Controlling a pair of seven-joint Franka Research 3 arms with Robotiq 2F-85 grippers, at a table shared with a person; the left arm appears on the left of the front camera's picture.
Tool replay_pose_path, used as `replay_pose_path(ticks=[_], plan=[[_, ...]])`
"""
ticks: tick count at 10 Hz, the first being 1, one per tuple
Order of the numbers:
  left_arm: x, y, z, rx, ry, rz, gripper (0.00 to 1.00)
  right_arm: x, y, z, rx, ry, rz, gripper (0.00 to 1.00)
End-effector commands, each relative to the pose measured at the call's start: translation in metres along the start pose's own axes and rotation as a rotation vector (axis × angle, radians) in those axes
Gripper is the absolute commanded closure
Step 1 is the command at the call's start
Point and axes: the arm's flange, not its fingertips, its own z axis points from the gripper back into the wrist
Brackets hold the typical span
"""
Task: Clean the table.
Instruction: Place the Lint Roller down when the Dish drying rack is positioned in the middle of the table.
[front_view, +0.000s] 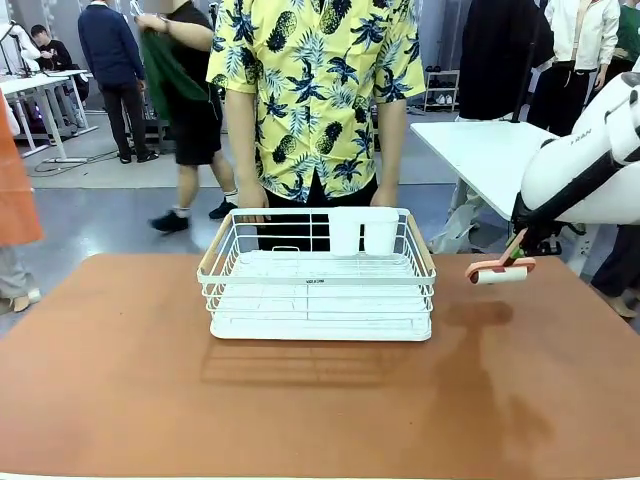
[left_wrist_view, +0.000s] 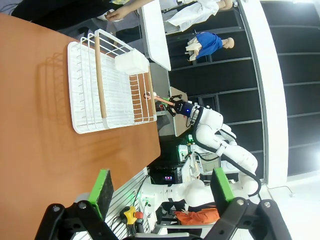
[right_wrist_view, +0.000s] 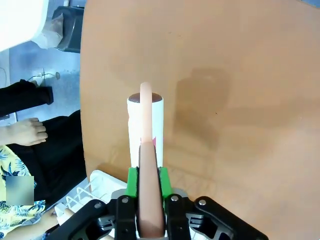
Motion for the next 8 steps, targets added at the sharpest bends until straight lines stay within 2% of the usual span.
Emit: replay_pose_path(ticks=[1, 7, 8], plan=[[-0.001, -0.002, 0.003, -0.011, -0.005, -0.007, 0.00, -0.013, -0.001, -0.009, 0.054, -0.039, -0.071, 0.79], [-0.001, -0.002, 0.003, -0.011, -0.005, -0.007, 0.00, -0.016, -0.011, -0.022, -0.005, -0.039, -0.073, 0.79], [-0.001, -0.002, 0.003, -0.011, -0.005, -0.007, 0.00, -0.016, -0.012, -0.023, -0.013, -0.033, -0.076, 0.71]])
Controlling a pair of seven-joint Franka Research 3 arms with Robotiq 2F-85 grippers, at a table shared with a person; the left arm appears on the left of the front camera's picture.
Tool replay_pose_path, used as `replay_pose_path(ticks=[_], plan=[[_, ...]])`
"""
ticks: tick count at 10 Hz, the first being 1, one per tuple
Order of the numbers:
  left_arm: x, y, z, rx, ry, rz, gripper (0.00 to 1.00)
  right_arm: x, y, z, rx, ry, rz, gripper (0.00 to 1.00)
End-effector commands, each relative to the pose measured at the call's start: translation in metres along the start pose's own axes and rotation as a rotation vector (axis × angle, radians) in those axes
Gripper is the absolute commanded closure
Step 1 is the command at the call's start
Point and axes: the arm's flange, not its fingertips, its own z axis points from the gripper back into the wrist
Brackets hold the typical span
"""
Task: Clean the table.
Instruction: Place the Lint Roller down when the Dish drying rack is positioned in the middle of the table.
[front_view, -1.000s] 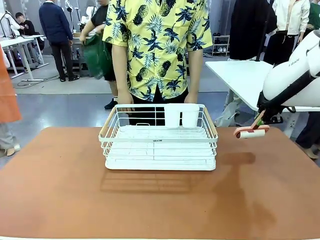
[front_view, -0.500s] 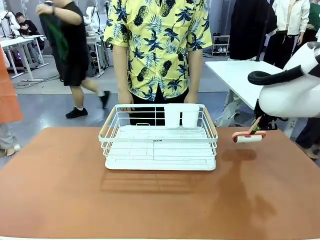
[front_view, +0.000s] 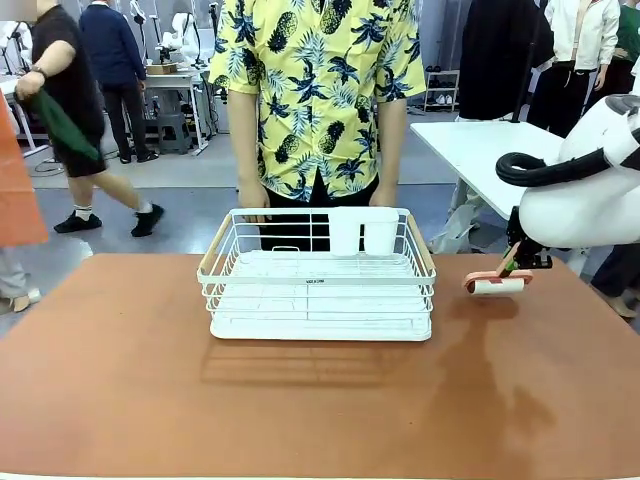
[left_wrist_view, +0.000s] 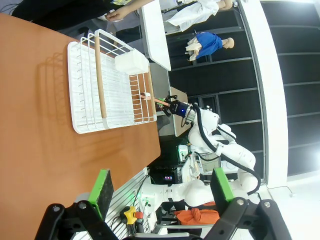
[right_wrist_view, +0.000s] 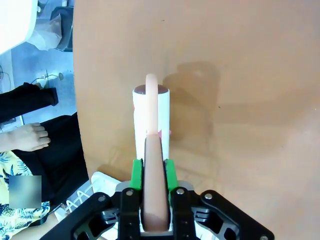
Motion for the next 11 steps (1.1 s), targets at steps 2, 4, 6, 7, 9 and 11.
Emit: replay_pose_path(ticks=[2, 4, 6, 7, 9, 11], plan=[[-0.001, -0.002, 0.003, -0.011, -0.005, -0.007, 0.00, -0.010, -0.005, -0.001, -0.018, -0.009, -0.035, 0.55], [-0.001, -0.002, 0.003, -0.011, -0.005, -0.007, 0.00, -0.009, -0.008, 0.007, -0.030, -0.025, -0.029, 0.38], [-0.001, -0.002, 0.003, -0.011, -0.005, -0.007, 0.00, -0.010, -0.015, 0.024, -0.078, -0.043, -0.011, 0.21], [-0.001, -0.002, 0.003, -0.011, -0.005, -0.007, 0.00, -0.010, -0.020, 0.033, -0.129, -0.038, 0.002, 0.14], [-0.001, -0.002, 0.003, -0.011, -0.005, -0.007, 0.00, -0.009, -0.027, 0.051, -0.140, -0.065, 0.007, 0.00], [-0.001, -0.002, 0.003, -0.011, -0.005, -0.007, 0.00, -0.008, -0.027, 0.065, -0.170, -0.025, 0.018, 0.00]])
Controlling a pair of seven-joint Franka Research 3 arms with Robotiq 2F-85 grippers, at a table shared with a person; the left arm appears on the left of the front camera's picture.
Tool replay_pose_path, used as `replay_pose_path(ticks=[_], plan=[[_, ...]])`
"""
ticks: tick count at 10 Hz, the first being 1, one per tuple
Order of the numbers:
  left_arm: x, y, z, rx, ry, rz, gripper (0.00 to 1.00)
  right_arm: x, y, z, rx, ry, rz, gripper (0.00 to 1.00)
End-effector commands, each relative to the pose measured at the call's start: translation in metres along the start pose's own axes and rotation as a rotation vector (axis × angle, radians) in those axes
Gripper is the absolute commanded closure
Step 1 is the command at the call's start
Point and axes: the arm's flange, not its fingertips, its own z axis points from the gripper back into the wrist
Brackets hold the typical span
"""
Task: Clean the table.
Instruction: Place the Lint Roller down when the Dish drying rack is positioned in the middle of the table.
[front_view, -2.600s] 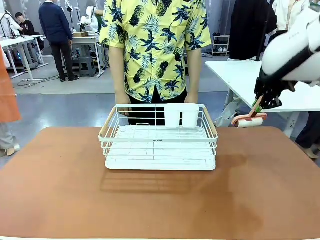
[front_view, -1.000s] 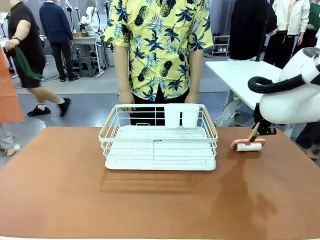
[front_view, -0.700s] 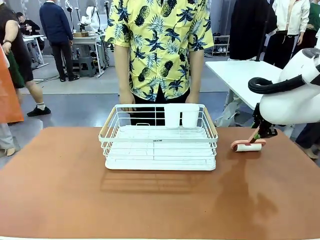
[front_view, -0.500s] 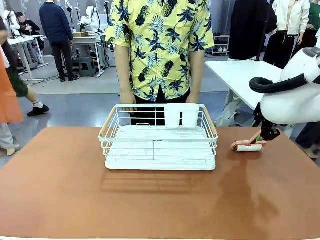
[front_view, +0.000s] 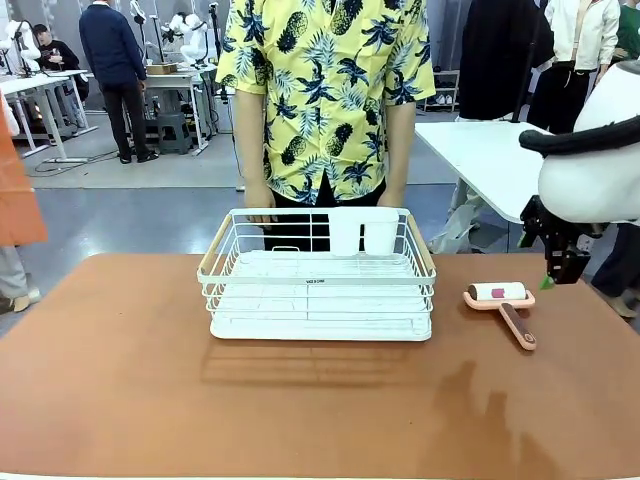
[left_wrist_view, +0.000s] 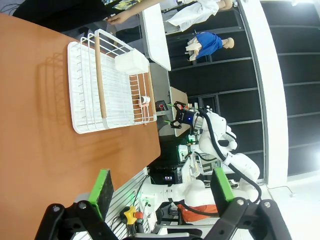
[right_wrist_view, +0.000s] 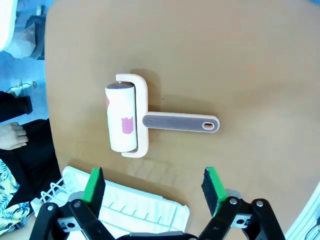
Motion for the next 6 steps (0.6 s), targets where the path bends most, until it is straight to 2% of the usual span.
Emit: replay_pose_path(ticks=[1, 6], plan=[[-0.0010, -0.0025, 0.0029, -0.011, -0.005, -0.007, 0.00, -0.0007, -0.0057, 0.0124, -0.014, 0.007, 0.004, 0.00], [-0.0010, -0.0025, 0.0029, -0.011, -0.005, -0.007, 0.00, -0.0006, -0.0004, 0.0120, -0.002, 0.000, -0.009, 0.00]])
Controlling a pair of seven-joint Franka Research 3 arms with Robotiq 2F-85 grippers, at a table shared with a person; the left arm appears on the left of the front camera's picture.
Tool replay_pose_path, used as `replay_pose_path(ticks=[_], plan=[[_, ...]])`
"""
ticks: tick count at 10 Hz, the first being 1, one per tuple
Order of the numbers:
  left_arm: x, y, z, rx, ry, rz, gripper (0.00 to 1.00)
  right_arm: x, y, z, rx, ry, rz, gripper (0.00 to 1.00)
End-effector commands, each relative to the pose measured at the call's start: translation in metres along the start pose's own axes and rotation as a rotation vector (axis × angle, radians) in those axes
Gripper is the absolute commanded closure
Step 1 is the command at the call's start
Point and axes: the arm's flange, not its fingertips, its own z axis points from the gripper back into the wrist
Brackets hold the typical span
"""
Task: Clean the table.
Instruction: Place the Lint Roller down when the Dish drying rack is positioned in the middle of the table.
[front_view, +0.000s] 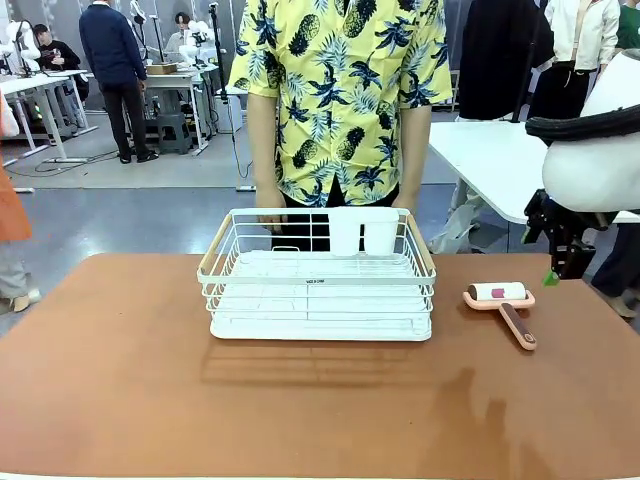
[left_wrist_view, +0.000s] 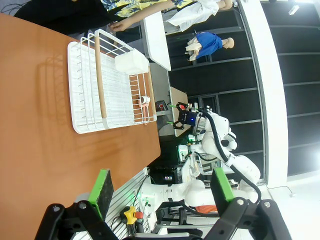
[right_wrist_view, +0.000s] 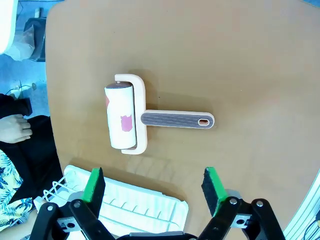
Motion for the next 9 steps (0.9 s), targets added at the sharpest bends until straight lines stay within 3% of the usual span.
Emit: replay_pose_path(ticks=[1, 9], plan=[[-0.0010, -0.0025, 0.0029, -0.011, -0.005, -0.007, 0.00, -0.0019, -0.0002, 0.0014, 0.003, 0.001, 0.004, 0.00], [-0.0010, -0.0025, 0.0029, -0.011, -0.005, -0.007, 0.00, -0.0019, -0.0002, 0.0014, 0.003, 0.001, 0.004, 0.00]])
